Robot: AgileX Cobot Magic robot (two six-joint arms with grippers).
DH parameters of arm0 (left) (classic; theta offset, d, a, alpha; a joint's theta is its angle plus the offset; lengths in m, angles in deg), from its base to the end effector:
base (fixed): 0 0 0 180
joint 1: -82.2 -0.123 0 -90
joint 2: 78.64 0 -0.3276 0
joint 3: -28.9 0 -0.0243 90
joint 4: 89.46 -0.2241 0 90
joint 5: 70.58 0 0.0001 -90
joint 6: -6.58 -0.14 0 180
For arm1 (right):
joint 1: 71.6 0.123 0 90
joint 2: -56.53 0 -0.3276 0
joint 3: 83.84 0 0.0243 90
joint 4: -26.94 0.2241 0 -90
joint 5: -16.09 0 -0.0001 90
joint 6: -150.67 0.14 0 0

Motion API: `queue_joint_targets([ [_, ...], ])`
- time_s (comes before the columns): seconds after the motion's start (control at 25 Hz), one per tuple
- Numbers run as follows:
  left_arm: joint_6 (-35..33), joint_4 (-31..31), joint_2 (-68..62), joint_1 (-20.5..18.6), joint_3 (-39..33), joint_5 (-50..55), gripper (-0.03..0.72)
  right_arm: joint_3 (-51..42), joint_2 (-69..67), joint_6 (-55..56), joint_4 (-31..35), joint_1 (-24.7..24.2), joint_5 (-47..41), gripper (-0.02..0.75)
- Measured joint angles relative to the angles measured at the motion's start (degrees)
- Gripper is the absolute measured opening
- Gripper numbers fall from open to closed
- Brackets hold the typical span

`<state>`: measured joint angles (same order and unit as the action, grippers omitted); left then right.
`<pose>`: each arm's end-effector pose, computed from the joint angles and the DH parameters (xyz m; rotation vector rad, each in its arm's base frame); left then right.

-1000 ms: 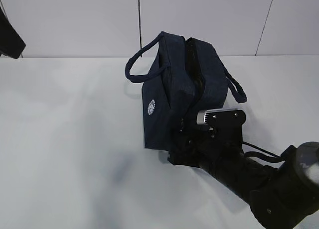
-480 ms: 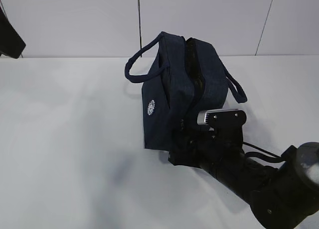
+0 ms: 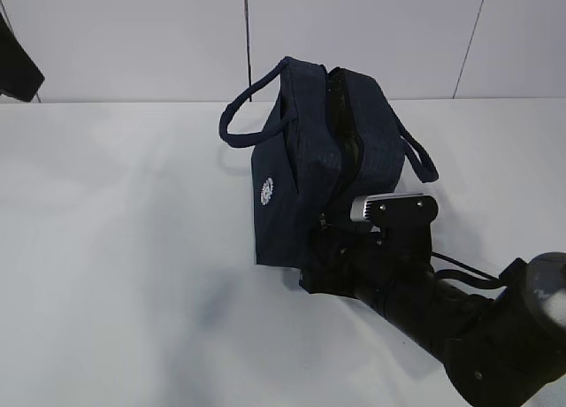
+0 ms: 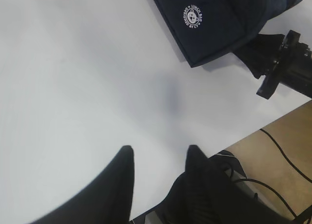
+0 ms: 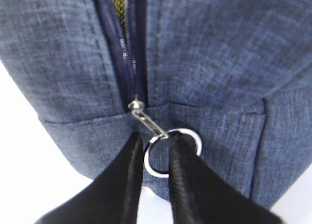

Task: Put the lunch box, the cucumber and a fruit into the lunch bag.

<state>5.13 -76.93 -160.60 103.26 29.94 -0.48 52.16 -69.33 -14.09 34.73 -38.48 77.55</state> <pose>0.2127 -0.1125 0.3873 0.4899 2.6071 -0.4118 0.3332 0.1975 0.1277 -0.1548 1.9191 0.5035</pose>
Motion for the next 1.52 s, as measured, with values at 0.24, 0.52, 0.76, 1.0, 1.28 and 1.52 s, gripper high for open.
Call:
queue_joint_targets([
  [0.24,0.00,0.00,0.00,0.00,0.00,-0.39,0.238,0.00,0.00,0.00,0.00,0.00,0.00,0.138],
  [0.52,0.00,-0.09,0.00,0.00,0.00,-0.52,0.238,0.00,0.00,0.00,0.00,0.00,0.00,0.075],
  [0.76,0.00,-0.71,0.00,0.00,0.00,-0.52,0.238,0.00,0.00,0.00,0.10,0.00,0.00,0.001],
  [1.0,0.00,-1.63,0.00,0.00,0.00,-0.61,0.238,0.00,0.33,-0.12,0.10,0.00,0.00,0.001],
  [1.28,0.00,-1.63,0.00,0.00,0.00,-0.23,0.238,-0.14,2.25,-0.76,-0.35,0.00,-1.75,0.000],
  [1.52,0.00,-1.63,0.00,0.00,0.00,1.14,0.238,-0.18,4.89,-0.76,-0.94,0.00,-3.84,0.000],
])
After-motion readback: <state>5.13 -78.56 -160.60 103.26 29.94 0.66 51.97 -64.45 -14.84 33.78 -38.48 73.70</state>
